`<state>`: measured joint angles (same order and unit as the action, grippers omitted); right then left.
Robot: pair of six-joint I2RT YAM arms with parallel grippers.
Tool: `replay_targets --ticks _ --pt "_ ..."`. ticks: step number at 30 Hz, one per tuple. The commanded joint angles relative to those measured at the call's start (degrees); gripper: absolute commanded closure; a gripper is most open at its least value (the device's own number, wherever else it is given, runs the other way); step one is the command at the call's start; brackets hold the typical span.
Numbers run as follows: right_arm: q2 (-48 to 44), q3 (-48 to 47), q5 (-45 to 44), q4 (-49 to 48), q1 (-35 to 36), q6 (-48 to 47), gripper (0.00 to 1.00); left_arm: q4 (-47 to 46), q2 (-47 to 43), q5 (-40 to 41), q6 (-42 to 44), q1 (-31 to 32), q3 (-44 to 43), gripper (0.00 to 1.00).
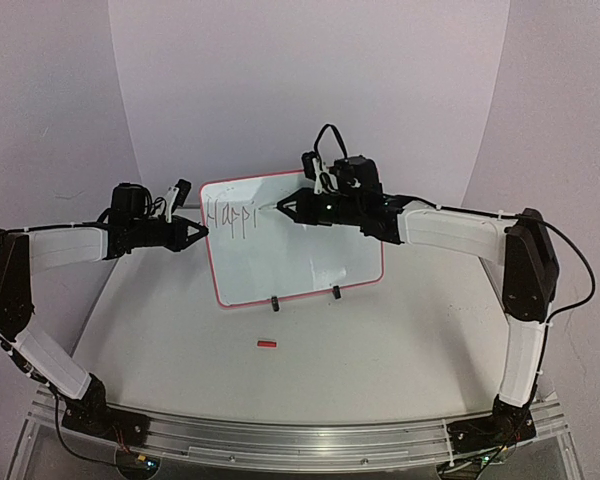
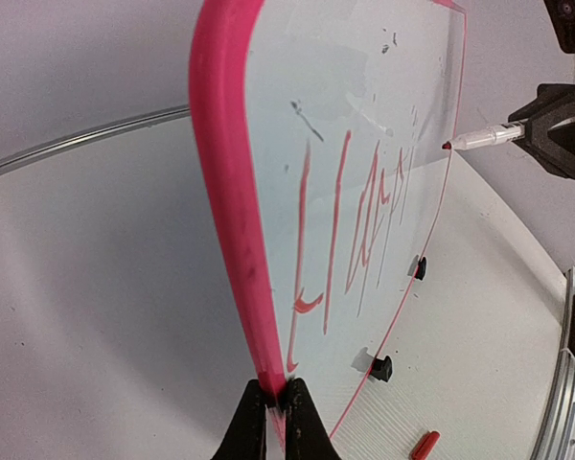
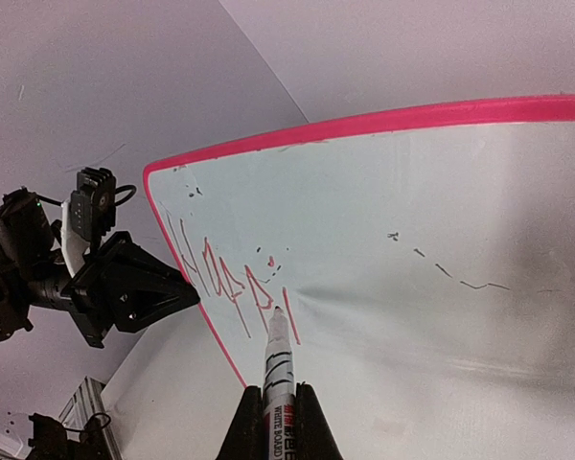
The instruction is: Write a sentence on the whiteboard
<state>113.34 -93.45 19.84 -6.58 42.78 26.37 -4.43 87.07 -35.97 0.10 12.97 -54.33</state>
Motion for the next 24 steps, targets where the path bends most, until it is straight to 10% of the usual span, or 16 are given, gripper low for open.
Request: replay_targets --ticks 1,24 --pt "-1.0 -1.6 -1.8 -1.9 -0.2 -1.0 1.0 2.1 -0.4 2.3 3.5 0.2 -2.1 1.0" --pt "2.1 -1.5 -0.8 0.8 -1.2 -0.3 1.0 2.0 -0.6 2.1 3.6 0.2 -2.1 1.0"
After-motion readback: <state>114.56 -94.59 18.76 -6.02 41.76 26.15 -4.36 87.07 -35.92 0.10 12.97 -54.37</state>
